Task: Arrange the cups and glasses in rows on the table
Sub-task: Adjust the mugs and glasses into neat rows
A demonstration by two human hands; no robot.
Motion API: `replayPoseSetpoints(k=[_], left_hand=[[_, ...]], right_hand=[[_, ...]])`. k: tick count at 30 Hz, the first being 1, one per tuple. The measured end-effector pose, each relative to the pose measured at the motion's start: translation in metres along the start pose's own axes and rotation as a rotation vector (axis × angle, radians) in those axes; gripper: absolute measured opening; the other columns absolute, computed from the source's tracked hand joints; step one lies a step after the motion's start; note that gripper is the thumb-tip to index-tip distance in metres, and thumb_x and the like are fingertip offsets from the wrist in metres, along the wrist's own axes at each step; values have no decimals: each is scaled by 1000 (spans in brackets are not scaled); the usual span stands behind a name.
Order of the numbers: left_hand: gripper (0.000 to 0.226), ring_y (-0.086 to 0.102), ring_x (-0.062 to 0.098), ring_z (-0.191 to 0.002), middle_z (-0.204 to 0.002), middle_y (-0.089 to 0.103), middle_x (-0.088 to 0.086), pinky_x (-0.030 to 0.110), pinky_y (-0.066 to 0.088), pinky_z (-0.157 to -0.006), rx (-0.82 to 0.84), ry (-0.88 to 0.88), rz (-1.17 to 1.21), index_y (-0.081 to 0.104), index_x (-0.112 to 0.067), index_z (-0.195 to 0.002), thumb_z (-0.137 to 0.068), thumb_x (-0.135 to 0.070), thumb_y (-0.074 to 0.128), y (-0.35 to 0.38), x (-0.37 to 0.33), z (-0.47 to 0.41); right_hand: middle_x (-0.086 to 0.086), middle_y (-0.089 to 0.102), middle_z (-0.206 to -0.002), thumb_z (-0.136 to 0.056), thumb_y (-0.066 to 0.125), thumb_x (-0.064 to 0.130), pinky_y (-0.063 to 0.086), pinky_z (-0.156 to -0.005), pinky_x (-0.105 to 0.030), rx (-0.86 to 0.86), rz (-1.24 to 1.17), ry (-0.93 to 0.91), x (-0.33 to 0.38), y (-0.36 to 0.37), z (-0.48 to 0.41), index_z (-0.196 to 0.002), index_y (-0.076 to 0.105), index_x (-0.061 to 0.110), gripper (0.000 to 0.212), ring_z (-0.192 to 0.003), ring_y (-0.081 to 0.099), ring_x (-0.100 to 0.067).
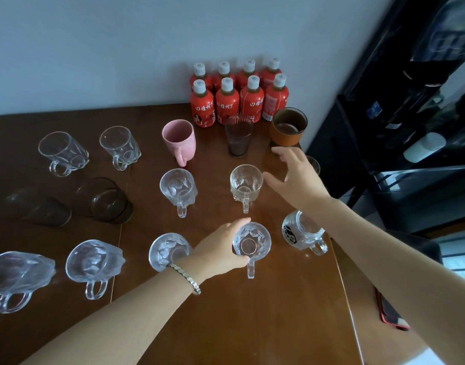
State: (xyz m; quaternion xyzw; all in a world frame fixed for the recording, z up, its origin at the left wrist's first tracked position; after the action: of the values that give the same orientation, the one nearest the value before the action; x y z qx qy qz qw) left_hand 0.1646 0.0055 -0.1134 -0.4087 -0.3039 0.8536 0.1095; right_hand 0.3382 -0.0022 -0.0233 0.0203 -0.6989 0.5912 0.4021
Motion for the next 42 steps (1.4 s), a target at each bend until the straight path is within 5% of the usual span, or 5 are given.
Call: replayPoseSetpoints(k=[3,8,15,37,42], left_hand=[[78,51,13,-124,-143,40,-5,24,46,-95,-30,-1,-33,22,-36,-147,-84,-27,66,2,-4,3],[81,50,15,-125,-145,37,-5,30,48,-99,-51,-38,-21,17,-36,-149,-84,-33,65,7,-4,6],[83,50,18,-128,-145,38,0,35,47,-102,-71,-55,-12,19,-32,-149,-83,-31,68,8,-6,8],[83,55,21,-119,-137,41,4,28,45,-97,-212,-123,126,21,-29,-149,-82,-23,69,17,-4,11],[81,58,21,-114,-136,41,3,26,48,-92,-226,-138,155,21,-30,-148,-81,-23,67,20,-3,13]], right_hand=[[-3,47,-134,-86,66,33,40,-94,-24,-143,-1,98,-30,-37,41,-134,48,16,55,-124,47,-19],[-1,21,-154,-73,77,40,33,-113,-43,292,84,322,-90,6,85,-150,19,22,97,-141,22,-25],[2,49,-124,-69,81,29,54,-63,-24,120,-115,355,-102,20,95,-126,48,27,66,-94,64,-22],[-5,42,-134,-71,77,37,51,-91,-39,153,51,490,-122,14,119,-138,41,24,77,-121,47,-26],[-9,30,-147,-74,73,50,32,-110,-42,34,39,442,-107,-6,88,-146,28,19,91,-137,28,-28]])
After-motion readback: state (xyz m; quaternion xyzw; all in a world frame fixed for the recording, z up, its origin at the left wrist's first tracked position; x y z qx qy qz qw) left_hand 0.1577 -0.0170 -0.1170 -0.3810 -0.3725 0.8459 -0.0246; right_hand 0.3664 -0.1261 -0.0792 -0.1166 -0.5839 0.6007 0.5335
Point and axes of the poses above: each hand's wrist, its own z-axis away from the middle knuckle, its own y-axis out of the palm, x = y × z, the point moved 9 cm from there along -z, towards the middle knuckle
